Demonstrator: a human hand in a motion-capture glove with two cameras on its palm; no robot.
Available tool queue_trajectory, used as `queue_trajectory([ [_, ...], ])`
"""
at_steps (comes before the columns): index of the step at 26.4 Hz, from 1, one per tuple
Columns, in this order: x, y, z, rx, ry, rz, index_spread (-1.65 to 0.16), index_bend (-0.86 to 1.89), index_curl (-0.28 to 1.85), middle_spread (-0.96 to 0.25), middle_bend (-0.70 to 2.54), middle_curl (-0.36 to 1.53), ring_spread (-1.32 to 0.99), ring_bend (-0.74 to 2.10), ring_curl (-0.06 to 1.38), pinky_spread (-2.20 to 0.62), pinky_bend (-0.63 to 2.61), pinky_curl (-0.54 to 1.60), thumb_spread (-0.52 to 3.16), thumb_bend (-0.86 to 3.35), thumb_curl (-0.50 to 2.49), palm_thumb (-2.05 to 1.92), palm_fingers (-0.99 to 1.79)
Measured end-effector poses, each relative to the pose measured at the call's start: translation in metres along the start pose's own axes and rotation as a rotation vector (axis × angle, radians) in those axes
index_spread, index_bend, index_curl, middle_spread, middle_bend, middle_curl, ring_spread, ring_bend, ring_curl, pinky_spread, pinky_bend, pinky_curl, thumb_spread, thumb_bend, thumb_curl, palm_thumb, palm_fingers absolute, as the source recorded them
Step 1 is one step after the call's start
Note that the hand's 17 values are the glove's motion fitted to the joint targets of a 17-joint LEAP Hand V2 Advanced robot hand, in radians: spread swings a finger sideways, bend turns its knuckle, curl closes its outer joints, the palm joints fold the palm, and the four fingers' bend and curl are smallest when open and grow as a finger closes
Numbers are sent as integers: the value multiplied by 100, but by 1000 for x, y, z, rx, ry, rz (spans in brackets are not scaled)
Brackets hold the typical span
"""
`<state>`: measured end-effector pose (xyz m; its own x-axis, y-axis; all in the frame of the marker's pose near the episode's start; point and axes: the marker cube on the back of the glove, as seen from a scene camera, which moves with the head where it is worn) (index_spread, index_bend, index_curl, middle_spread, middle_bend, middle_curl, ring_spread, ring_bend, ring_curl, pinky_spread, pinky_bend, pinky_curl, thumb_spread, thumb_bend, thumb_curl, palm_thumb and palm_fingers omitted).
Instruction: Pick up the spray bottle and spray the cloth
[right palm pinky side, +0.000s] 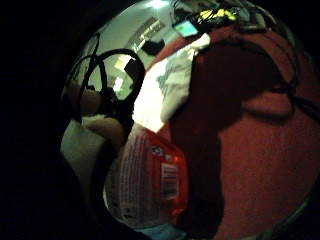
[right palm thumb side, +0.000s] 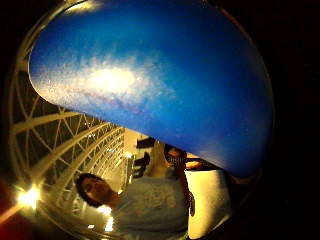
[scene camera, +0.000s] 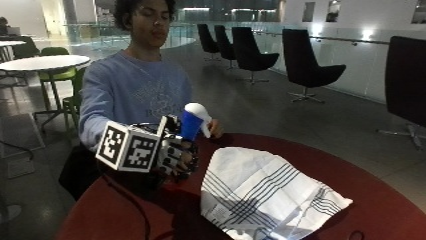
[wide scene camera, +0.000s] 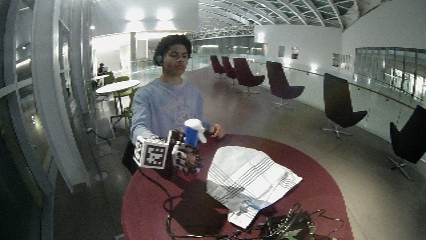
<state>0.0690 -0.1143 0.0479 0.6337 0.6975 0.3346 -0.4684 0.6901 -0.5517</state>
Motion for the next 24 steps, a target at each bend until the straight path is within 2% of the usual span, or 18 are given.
queue_trajectory([
  [5, -16, -6, 9, -146, 34, 91, -23, 14, 31, -7, 41, 44, -6, 54, 36, 14, 27, 34, 91, -2, 48, 85, 115],
  [14, -17, -15, 34, -245, 9, 240, -21, 14, 33, -6, 40, 45, -5, 53, 37, 14, 27, 35, 92, -2, 50, 85, 115],
  [24, -21, -14, 40, -321, 69, 306, -20, 13, 34, -5, 40, 46, -5, 54, 38, 14, 27, 35, 94, -3, 51, 84, 115],
])
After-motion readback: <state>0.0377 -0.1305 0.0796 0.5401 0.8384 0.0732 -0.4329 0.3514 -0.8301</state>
